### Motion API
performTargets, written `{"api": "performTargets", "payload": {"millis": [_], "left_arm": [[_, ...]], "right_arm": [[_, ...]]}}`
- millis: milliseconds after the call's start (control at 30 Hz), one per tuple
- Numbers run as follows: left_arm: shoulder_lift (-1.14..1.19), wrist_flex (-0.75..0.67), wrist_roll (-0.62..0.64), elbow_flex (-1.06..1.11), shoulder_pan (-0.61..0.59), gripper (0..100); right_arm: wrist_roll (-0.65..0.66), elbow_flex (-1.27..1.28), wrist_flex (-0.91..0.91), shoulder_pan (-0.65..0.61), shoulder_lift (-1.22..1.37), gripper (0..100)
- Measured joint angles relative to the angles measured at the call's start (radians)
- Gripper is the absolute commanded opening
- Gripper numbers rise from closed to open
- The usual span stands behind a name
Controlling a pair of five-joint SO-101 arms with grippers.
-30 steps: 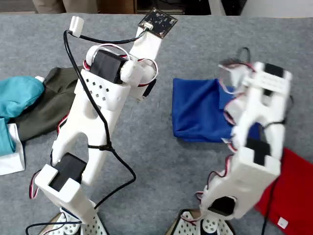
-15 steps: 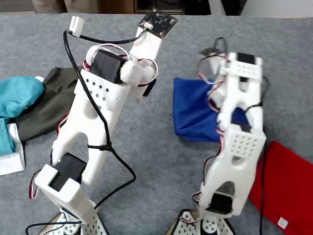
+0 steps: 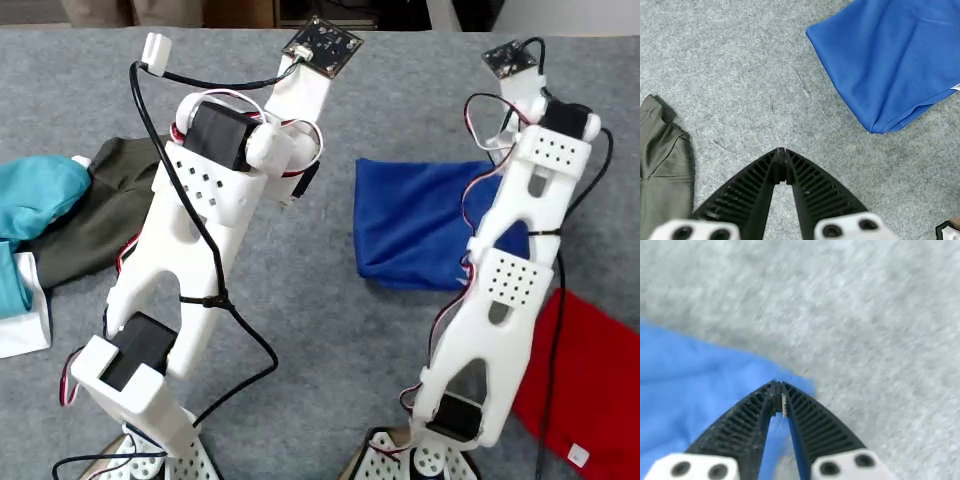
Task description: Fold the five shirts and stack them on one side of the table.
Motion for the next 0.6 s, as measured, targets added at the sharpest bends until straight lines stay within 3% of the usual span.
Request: {"api": "performTargets", "payload": {"millis": [133, 233, 333, 467, 600], "left_arm": [[0.000, 0.000, 0.000, 0.000, 0.000, 3], [0.006, -0.003, 0.005, 0.000, 0.000, 11], [0.006, -0.028, 0.112, 0.000, 0.000, 18], [0.006, -0.077, 0.331, 0.000, 0.000, 18], [0.057, -0.166, 0.488, 0.025, 0.031, 18]], "right_arm": [[0.000, -0.130, 0.037, 0.032, 0.018, 0.9], [0.000, -0.140, 0.138, 0.068, -0.028, 0.9], [-0.014, -0.140, 0.210, 0.114, -0.115, 0.9], [-0.069, -0.106, 0.224, 0.244, -0.285, 0.9], [-0.080, 0.118, 0.224, 0.365, -0.523, 0.9]]}}
